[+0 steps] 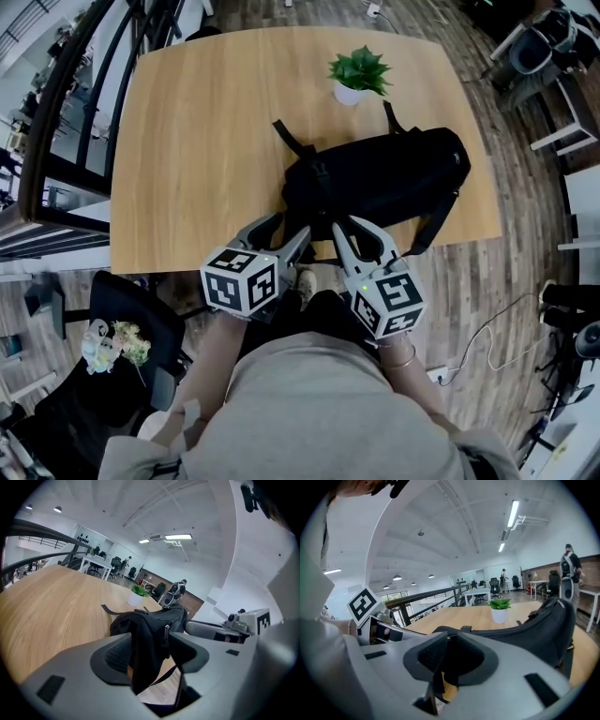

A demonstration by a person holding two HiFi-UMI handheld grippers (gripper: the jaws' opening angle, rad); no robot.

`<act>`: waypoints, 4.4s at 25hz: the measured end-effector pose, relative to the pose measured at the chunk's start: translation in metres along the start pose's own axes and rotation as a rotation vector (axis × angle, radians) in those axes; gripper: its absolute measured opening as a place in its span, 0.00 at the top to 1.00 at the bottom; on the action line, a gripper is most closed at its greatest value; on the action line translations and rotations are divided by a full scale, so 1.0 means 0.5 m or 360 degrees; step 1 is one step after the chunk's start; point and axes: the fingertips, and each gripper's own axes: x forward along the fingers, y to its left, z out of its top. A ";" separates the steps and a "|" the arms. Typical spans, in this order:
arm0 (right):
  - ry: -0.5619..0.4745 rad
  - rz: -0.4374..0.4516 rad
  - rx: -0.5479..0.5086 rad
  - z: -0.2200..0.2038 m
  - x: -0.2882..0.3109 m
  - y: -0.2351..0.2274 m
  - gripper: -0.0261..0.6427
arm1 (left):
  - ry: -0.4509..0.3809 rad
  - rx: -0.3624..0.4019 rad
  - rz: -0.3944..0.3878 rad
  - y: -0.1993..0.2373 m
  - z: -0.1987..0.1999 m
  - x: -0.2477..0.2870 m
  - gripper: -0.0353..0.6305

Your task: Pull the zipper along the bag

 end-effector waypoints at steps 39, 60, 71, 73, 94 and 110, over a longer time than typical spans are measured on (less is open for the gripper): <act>0.0199 -0.0023 0.0052 -0.063 0.070 0.028 0.88 | 0.0172 0.0010 -0.0474 -0.030 -0.039 0.033 0.83; 0.0219 -0.0076 0.0175 -0.092 0.065 -0.015 0.84 | 0.0198 0.0025 -0.0458 -0.032 -0.053 0.043 0.84; 0.0217 -0.0054 0.0028 -0.091 0.053 -0.013 0.84 | 0.0203 0.0010 -0.0467 -0.029 -0.055 0.044 0.84; 0.0236 -0.0041 -0.0091 -0.094 0.057 -0.011 0.82 | 0.0204 0.0004 -0.0467 -0.029 -0.054 0.044 0.84; 0.0318 -0.0107 -0.0786 -0.101 0.091 0.007 0.88 | 0.0242 0.0045 -0.0463 -0.037 -0.060 0.046 0.85; 0.0297 -0.0215 -0.0760 -0.083 0.064 0.000 0.88 | 0.0248 0.0033 -0.0517 -0.037 -0.056 0.042 0.85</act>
